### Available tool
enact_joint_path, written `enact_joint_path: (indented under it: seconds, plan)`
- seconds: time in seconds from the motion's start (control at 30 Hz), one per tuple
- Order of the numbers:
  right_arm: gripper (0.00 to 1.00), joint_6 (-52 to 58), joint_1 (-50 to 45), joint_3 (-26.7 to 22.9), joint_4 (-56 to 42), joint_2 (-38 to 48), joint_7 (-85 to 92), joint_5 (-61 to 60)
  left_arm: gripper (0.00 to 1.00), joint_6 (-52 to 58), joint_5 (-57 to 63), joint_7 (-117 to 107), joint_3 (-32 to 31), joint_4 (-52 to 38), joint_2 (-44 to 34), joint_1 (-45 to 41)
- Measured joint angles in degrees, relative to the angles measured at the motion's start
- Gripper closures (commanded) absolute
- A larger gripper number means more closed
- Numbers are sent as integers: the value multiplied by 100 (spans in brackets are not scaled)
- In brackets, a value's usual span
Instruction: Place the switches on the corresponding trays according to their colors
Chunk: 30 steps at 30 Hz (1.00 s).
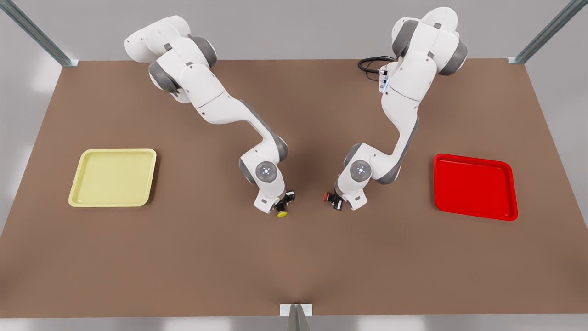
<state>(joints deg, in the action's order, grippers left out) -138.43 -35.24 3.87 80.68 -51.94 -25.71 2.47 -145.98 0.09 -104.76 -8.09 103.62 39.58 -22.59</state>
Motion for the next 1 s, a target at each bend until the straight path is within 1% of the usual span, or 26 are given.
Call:
enact_joint_path:
  seconds: [0.03,0.07,0.13,0.23,0.3,0.43,0.5,0.53,0.57,0.7,0.77,0.83,0.93,1.0]
  plan:
    - [43,0,4,0,0,4,-5,-24,47,-1,0,0,0,0,6,0]
    - [44,0,26,0,-2,-1,-9,-69,47,-1,0,-9,0,0,6,0]
    - [39,7,9,9,-7,-1,-34,-80,47,11,-15,-5,0,7,-1,0]
    - [45,18,9,9,-9,17,0,-72,47,48,-50,-4,0,0,-29,0]
    - [46,18,0,9,-9,17,13,15,47,80,-61,5,0,8,-53,0]
    - [49,18,7,0,0,25,22,20,47,631,-89,388,54,47,-522,17]
    - [49,25,9,5,8,34,22,20,47,888,-87,897,194,86,-785,26]
    - [52,25,4,3,9,26,25,21,47,1052,-79,1162,298,124,-925,30]
    - [52,24,1,0,9,26,27,19,47,1084,-62,1575,414,385,-1168,63]
    - [52,21,8,1,1,35,34,10,48,1198,220,3931,1377,1428,-2138,97]
    - [52,57,36,6,17,109,138,15,48,1421,42,4994,1920,1591,-2311,93]
    - [52,158,64,9,88,248,142,14,48,1445,-202,6181,2495,2014,-2641,83]
    - [52,466,326,35,611,816,371,11,48,1481,-417,7293,3317,2587,-3045,53]
    - [52,460,536,36,996,1119,655,11,47,1458,-494,8138,3826,2585,-2964,91]
